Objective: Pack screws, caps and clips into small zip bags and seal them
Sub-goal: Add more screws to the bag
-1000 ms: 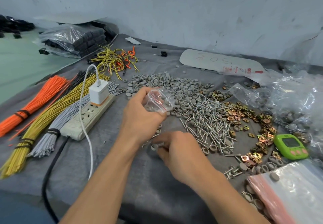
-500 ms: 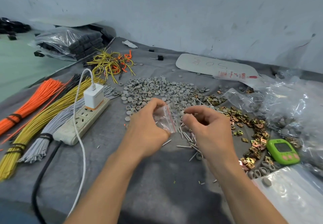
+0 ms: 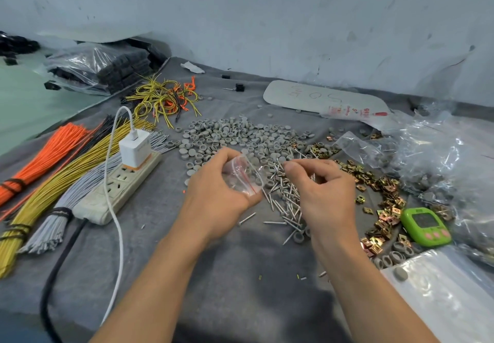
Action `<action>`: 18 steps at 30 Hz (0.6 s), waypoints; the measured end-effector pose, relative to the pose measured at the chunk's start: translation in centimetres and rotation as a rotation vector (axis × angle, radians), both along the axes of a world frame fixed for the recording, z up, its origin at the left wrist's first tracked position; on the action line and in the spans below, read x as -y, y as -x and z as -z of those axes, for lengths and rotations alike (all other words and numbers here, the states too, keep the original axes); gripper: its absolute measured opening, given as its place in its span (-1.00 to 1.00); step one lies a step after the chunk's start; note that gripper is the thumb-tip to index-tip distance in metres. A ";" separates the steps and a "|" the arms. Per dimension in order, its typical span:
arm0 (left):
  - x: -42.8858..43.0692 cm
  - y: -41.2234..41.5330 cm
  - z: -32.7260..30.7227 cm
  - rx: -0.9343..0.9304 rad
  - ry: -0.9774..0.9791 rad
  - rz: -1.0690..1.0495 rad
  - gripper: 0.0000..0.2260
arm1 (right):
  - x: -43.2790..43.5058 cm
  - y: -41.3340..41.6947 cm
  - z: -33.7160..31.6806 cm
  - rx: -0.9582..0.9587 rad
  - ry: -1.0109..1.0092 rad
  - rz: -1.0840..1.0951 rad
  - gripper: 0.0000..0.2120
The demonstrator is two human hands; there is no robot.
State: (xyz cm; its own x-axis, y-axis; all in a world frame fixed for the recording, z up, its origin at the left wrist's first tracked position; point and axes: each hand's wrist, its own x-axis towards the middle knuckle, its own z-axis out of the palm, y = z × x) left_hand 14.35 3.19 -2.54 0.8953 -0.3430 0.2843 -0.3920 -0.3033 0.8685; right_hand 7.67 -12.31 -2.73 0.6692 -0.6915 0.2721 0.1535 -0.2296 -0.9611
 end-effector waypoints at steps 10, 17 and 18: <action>-0.8 -1.3 0.3 -0.115 0.321 -0.063 -0.69 | -4.3 -0.5 2.8 -0.559 0.907 -0.305 -0.88; -1.0 -1.4 0.0 -0.047 0.311 -0.104 -0.69 | -5.2 -0.4 3.3 -0.470 0.904 -0.291 -0.84; -1.1 -1.4 0.0 -0.037 0.302 -0.109 -0.70 | -5.4 -0.4 3.4 -0.470 0.920 -0.291 -0.84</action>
